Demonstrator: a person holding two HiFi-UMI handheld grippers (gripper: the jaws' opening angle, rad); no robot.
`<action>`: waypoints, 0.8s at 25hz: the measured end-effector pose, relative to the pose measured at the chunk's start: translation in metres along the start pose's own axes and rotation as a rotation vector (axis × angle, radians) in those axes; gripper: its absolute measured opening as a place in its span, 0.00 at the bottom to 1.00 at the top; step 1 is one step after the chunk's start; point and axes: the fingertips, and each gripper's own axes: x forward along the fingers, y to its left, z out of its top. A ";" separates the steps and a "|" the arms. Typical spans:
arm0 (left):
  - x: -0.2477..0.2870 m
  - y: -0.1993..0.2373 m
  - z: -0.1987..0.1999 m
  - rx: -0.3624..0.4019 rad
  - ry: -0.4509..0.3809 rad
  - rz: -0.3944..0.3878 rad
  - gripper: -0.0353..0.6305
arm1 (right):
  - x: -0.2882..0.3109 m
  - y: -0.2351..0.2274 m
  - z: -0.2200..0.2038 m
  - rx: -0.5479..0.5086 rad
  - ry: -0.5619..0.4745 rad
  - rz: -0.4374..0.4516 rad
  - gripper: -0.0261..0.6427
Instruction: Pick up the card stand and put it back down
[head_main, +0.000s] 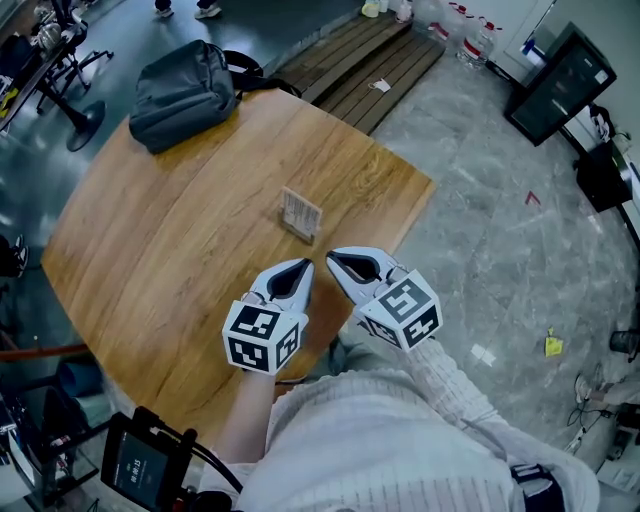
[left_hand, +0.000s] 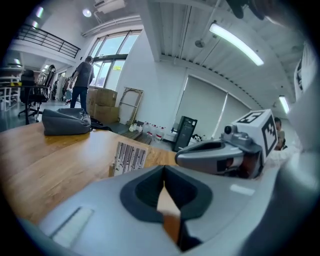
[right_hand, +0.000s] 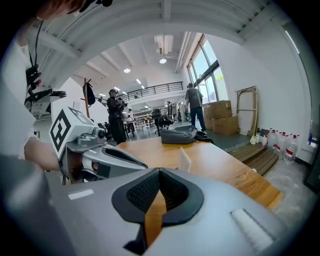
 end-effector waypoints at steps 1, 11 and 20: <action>0.000 0.001 0.000 -0.001 0.000 0.001 0.06 | 0.000 0.001 0.000 -0.003 0.001 0.000 0.04; -0.006 0.006 -0.007 -0.020 0.010 0.009 0.06 | -0.006 0.003 0.006 -0.020 -0.001 -0.026 0.04; -0.004 -0.003 -0.006 -0.004 0.018 -0.011 0.06 | -0.010 0.002 -0.001 -0.005 0.017 -0.020 0.04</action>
